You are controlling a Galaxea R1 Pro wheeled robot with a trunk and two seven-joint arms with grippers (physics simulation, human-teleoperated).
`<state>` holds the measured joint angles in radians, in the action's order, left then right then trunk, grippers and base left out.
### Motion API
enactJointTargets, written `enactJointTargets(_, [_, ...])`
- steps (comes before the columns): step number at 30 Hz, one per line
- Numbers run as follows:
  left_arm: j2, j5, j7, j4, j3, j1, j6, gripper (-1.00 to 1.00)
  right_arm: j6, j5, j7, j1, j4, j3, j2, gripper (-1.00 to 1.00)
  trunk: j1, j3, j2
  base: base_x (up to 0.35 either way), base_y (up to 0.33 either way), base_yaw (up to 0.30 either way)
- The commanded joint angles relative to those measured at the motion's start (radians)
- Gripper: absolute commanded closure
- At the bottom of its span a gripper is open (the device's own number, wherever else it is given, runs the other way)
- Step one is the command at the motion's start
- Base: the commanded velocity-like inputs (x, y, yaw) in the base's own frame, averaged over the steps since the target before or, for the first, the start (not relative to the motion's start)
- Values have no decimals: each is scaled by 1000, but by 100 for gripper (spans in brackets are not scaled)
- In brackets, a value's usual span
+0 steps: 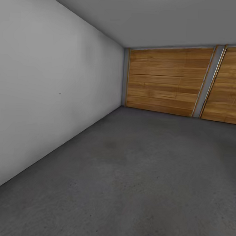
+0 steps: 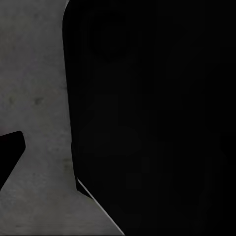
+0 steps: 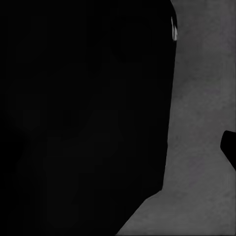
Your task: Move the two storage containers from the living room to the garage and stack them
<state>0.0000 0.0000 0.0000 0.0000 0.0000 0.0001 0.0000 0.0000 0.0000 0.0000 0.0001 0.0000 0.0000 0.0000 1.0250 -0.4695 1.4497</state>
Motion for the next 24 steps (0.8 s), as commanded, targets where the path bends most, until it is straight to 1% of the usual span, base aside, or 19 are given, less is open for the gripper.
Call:
enactJointTargets(1, [6, -1, -2, -6, 1, 0, -3, -100, 2, 6, 3, 3, -4, 5, 2, -100, 0, 0, 0, 0, 0, 4])
enactJointTargets(6, [6, 0, -2, -8, 1, 0, -2, -100, 1, 8, 3, 3, -4, 5, 1, -100, 0, 0, 0, 0, 0, 2])
enactJointTargets(10, [7, 0, -2, -16, 0, 0, -12, -100, -21, 8, 3, 3, -4, 6, -2, -100, 0, 0, 0, 0, 0, 0])
enactJointTargets(14, [8, -1, -2, -19, 0, 0, -21, -100, -43, 2, 2, 3, -3, 6, 3, -100, 0, 0, 0, 0, 0, 37])
enactJointTargets(17, [8, 0, -2, -19, 0, 0, -22, -100, -58, 1, 2, 3, -3, 6, 2, -100, 0, 0, 0, 0, 0, 200])
enactJointTargets(24, [8, -1, -2, -19, -1, 0, -23, -100, -62, 0, 2, 3, -3, 4, 4, -100, 0, 0, 0, 0, 0, 267])
